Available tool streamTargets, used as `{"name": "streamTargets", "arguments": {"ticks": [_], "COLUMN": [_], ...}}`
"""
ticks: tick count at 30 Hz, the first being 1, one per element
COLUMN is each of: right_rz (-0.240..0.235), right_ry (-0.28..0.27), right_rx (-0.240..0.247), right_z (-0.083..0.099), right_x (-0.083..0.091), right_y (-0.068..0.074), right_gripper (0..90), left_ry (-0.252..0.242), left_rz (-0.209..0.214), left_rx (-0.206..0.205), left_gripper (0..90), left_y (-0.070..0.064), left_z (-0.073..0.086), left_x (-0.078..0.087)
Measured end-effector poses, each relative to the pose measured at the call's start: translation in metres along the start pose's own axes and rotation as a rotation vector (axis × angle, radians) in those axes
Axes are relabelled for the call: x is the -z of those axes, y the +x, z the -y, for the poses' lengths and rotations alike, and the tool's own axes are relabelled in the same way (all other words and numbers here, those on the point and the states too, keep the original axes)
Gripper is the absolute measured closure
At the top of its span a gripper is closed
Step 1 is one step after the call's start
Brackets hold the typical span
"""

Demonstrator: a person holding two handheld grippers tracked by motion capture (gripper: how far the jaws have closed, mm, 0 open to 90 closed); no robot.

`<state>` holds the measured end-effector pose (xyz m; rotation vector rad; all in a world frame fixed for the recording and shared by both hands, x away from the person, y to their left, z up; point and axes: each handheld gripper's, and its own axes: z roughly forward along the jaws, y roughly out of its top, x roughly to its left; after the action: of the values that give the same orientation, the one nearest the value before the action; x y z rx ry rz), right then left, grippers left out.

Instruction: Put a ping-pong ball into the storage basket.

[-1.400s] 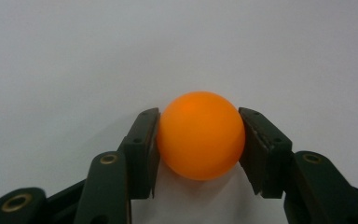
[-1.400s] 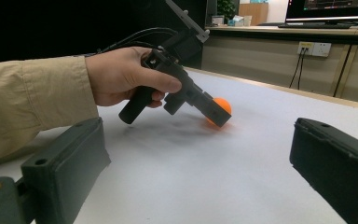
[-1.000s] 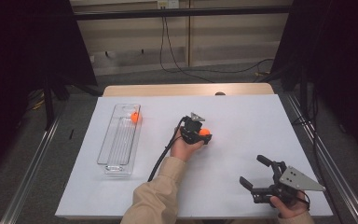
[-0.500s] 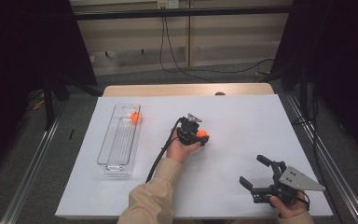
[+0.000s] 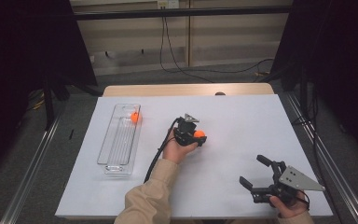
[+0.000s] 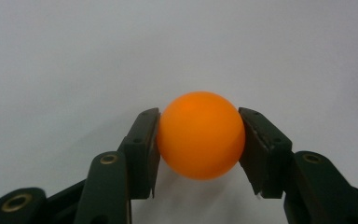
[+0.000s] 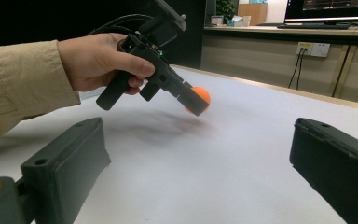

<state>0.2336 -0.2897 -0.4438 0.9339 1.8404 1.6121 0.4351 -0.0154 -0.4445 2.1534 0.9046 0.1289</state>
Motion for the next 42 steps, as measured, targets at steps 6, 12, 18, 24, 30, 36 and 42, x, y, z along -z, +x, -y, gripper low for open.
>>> {"name": "streamTargets", "arguments": {"ticks": [6, 12, 18, 24, 30, 36, 42], "right_rz": [-0.001, 0.000, 0.001, 0.008, 0.008, 0.013, 0.019], "right_ry": [0.000, 0.000, 0.000, 0.001, 0.002, 0.004, 0.006], "right_rx": [0.000, 0.000, 0.000, -0.002, -0.003, -0.006, -0.008], "right_z": [0.000, 0.000, 0.000, 0.000, 0.000, 0.001, 0.001], "right_x": [0.000, 0.000, 0.000, 0.000, -0.001, -0.001, -0.001], "right_y": [0.000, 0.000, 0.000, -0.001, -0.001, -0.001, -0.002], "right_gripper": [3.0, 3.0, 3.0, 3.0, 3.0, 2.6, 1.3], "left_ry": [0.000, 0.002, 0.002, 0.009, 0.000, 0.003, 0.001], "left_rz": [0.002, -0.001, 0.001, -0.003, -0.008, -0.012, -0.015], "left_rx": [0.008, 0.007, 0.002, -0.007, -0.003, -0.016, -0.015], "left_gripper": [50.9, 50.9, 50.8, 50.9, 50.9, 50.9, 50.9], "left_y": [0.000, 0.002, 0.002, 0.003, 0.005, 0.005, 0.006], "left_z": [0.002, 0.005, 0.006, 0.007, 0.008, 0.009, 0.010], "left_x": [0.003, 0.006, 0.009, 0.014, 0.018, 0.022, 0.026]}}
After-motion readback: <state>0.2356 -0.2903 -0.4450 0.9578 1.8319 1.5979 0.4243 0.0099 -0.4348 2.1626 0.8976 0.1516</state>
